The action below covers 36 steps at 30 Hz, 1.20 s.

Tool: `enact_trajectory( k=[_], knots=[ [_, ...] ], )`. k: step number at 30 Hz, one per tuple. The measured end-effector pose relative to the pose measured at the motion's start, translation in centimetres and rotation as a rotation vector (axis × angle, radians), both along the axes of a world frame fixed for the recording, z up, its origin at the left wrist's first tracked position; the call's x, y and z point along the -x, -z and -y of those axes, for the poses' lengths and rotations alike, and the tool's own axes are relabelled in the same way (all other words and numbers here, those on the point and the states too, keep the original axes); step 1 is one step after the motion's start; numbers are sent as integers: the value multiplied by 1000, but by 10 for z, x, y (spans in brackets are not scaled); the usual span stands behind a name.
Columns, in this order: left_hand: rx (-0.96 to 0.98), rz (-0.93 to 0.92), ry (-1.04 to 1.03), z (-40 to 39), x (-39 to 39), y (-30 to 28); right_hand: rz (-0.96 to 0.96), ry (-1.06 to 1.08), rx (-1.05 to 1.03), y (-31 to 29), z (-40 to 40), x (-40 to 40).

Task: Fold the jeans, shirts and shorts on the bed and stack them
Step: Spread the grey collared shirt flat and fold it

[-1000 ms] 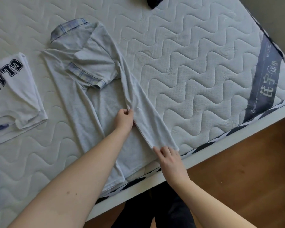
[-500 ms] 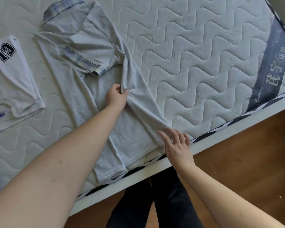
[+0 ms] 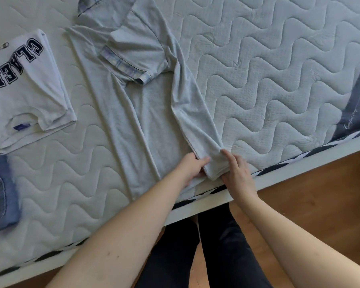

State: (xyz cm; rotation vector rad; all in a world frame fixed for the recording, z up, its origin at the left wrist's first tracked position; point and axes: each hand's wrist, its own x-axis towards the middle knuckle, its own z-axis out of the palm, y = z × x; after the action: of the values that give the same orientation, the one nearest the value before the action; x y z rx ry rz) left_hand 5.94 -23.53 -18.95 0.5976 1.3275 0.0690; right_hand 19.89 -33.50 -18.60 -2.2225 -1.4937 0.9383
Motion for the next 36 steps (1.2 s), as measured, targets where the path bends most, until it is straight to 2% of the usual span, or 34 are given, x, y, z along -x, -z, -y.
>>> enact_trajectory(
  k=[3, 5, 8, 13, 16, 20, 23, 27, 29, 32, 36],
  knots=[
    [-47, -69, -144, 22, 7, 2, -52, 171, 74, -2, -5, 5],
    [-164, -142, -130, 30, 20, 6, -38, 236, 86, -3, -9, 9],
    [-279, -222, -99, 33, 39, 8, 19, 216, 91, -5, -11, 10],
    [-378, -359, 28, 28, 52, 8, -25, 291, 224, -8, -12, 6],
    [-381, -391, 70, 29, 50, 3, 31, 282, 245, -10, -6, 4],
    [-426, -486, 290, 32, 45, -1, 85, 419, 299, -13, 1, 5],
    [-372, -422, 305, 27, 43, -3, 75, 451, 327, -14, -2, 4],
    [-326, -331, 266, 23, 43, -6, 264, 149, 238, -15, -3, 8],
    [-340, -324, 279, 23, 43, -6, 275, 68, 176, -15, -4, 6],
    [-334, -254, 206, 24, 40, -5, 237, 132, 104, -13, -1, -6],
    [-316, -243, 145, 23, 26, -2, 234, 189, 151, -13, 6, -16]
  ],
)
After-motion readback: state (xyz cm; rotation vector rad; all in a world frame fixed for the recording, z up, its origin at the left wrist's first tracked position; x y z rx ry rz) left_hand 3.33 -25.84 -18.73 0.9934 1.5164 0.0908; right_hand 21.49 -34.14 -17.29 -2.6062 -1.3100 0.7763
